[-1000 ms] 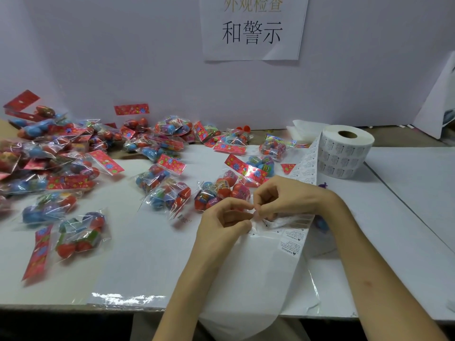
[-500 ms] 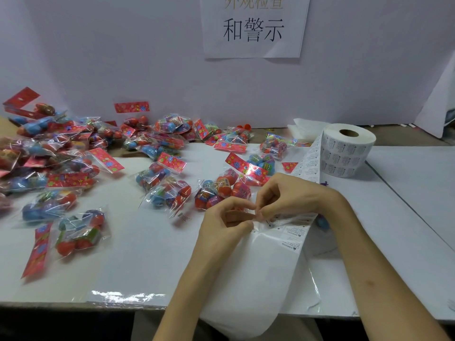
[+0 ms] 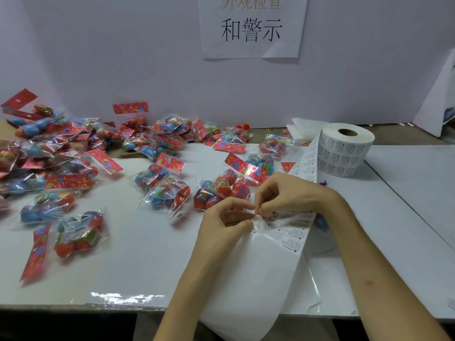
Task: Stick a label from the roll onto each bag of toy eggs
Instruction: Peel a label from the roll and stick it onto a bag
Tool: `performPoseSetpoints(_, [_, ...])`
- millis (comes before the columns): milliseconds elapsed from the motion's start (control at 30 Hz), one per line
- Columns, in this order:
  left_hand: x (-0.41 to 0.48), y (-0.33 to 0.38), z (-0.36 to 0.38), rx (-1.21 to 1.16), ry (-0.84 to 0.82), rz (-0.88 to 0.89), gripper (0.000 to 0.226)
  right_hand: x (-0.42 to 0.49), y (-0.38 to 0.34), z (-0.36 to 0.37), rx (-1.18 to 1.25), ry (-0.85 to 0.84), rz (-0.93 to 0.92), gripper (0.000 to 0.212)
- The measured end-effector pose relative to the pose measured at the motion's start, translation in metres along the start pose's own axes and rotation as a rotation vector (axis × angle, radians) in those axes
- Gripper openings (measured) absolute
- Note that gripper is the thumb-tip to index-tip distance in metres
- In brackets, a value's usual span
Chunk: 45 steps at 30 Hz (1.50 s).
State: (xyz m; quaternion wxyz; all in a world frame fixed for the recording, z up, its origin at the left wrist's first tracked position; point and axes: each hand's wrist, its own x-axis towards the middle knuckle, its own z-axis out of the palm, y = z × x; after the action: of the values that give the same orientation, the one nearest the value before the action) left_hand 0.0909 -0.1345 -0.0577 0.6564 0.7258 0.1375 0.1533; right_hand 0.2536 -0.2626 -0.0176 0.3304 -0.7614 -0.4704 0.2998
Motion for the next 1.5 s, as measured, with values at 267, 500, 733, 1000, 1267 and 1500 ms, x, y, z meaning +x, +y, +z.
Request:
performPoseSetpoints(267, [0.0005, -0.0012, -0.0010, -0.028, 0.027, 0.035, 0.037, -0.0003, -0.0002, -0.0011, 0.043, 0.009, -0.036, 0.004])
performPoseSetpoints(500, [0.0008, -0.0020, -0.0005, -0.016, 0.015, 0.038, 0.039, -0.0022, 0.0019, -0.0037, 0.051, -0.035, -0.023, 0.009])
performPoseSetpoints(733, [-0.0006, 0.0007, 0.0015, -0.008, 0.004, 0.021, 0.038, -0.0012, 0.0053, -0.0056, 0.038, -0.047, 0.004, 0.013])
performPoseSetpoints(1000, [-0.0025, 0.0034, 0.0022, -0.019, -0.009, -0.002, 0.036, -0.0010, 0.0039, -0.0051, 0.047, -0.038, 0.000, 0.014])
performPoseSetpoints(1267, [-0.0031, 0.0016, 0.0000, -0.037, 0.006, 0.005, 0.041, -0.0071, 0.0039, -0.0088, 0.157, 0.016, 0.014, 0.008])
performPoseSetpoints(1500, [-0.0004, -0.0015, -0.0013, -0.032, 0.008, 0.029, 0.039, -0.0012, -0.0020, -0.0010, 0.056, 0.001, -0.022, 0.013])
